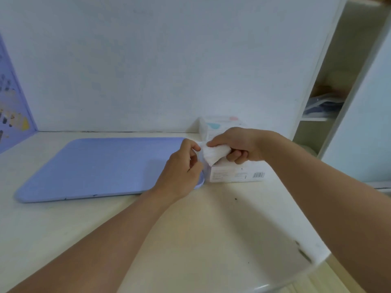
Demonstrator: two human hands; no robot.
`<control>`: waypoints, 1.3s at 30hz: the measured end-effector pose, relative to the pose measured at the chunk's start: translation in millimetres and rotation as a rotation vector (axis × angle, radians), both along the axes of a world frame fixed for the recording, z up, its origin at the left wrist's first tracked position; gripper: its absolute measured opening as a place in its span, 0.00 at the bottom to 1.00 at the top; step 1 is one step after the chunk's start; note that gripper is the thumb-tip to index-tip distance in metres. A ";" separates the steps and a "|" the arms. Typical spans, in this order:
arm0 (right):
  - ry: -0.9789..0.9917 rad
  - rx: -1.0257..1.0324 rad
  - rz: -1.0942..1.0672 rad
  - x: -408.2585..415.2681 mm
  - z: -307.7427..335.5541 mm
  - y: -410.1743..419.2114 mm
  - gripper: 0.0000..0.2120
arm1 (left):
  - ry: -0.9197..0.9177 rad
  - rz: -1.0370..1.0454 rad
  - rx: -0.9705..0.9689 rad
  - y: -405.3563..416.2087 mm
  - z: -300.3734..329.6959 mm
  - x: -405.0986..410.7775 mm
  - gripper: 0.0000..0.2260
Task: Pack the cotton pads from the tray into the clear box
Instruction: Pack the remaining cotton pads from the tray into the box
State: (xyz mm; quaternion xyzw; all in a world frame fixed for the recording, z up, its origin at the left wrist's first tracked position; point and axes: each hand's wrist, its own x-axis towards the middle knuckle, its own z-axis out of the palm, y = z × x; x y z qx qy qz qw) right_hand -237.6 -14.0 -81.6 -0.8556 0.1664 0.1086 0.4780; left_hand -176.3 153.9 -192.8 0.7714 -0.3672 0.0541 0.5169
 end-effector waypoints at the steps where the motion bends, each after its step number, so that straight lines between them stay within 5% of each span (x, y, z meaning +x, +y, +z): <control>1: 0.027 -0.049 0.010 3.9 1.7 3.6 0.11 | 0.009 -0.013 0.017 -0.4 0.1 -0.2 0.10; 6: 0.192 -0.143 0.017 16.9 4.6 18.7 0.09 | 0.042 -0.052 0.046 -2.4 -4.0 1.5 0.21; 13: 0.249 0.201 -0.048 11.5 -1.6 1.8 0.09 | 0.026 -0.124 0.091 -2.7 -3.6 5.3 0.26; 18: 0.144 0.229 -0.118 8.6 -13.4 -6.3 0.08 | -0.057 -0.126 0.136 -2.6 -4.5 10.3 0.22; 22: 0.104 -0.198 -0.067 12.2 -16.4 2.9 0.05 | -0.119 -0.095 0.185 -4.8 -7.5 12.9 0.18; 30: 0.198 -1.126 0.273 33.0 -13.1 38.8 0.15 | -0.296 -0.068 0.265 -6.4 -12.1 14.2 0.13; 32: 0.181 -1.075 0.232 35.9 -14.1 35.7 0.13 | -0.286 -0.075 0.239 -5.3 -12.0 16.4 0.13; 36: 0.228 -0.582 0.147 27.3 6.1 18.7 0.05 | -0.279 -0.086 0.232 -5.6 -12.5 17.6 0.13; 39: 0.077 -0.465 0.030 21.1 23.0 6.0 0.12 | -0.274 -0.067 0.240 -5.6 -14.0 17.9 0.15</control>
